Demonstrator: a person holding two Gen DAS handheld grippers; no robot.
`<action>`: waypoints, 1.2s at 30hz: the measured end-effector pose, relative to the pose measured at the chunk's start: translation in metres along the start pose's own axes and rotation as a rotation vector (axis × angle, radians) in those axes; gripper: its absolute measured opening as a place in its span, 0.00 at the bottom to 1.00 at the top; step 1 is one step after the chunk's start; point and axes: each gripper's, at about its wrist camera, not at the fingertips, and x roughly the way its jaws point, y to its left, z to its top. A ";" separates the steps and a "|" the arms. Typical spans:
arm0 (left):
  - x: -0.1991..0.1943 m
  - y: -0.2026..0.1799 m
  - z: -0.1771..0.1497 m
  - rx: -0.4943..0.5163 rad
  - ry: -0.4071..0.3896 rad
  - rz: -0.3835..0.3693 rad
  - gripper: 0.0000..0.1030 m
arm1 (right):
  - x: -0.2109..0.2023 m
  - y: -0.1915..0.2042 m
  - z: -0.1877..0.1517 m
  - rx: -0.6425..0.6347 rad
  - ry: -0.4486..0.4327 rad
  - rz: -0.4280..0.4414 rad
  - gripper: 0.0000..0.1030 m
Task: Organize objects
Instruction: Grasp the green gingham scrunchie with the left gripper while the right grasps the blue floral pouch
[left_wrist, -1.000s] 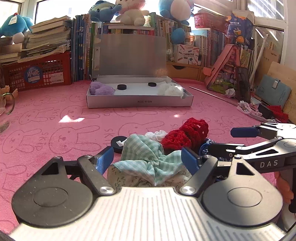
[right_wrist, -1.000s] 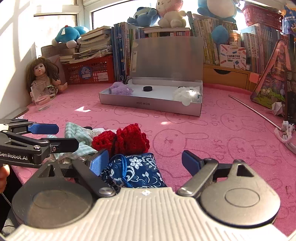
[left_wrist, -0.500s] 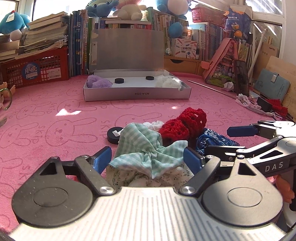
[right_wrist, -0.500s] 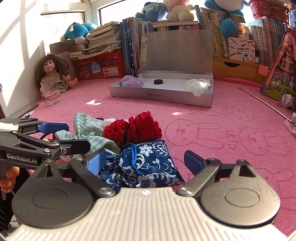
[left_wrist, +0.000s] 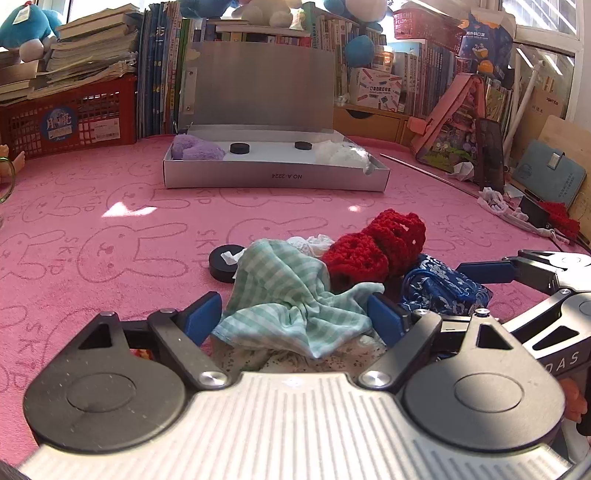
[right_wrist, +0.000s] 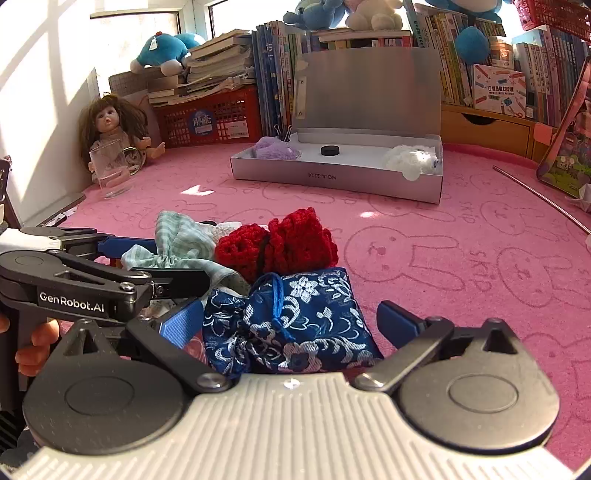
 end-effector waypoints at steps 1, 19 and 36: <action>0.001 0.001 0.000 -0.006 0.002 -0.001 0.86 | 0.001 -0.001 0.000 0.004 0.003 0.000 1.00; 0.006 -0.001 -0.002 -0.015 0.000 -0.004 0.85 | 0.012 -0.023 0.003 0.096 0.013 -0.130 0.97; 0.010 -0.010 -0.008 0.042 0.002 0.018 0.86 | 0.008 -0.013 -0.008 0.036 0.017 -0.238 1.00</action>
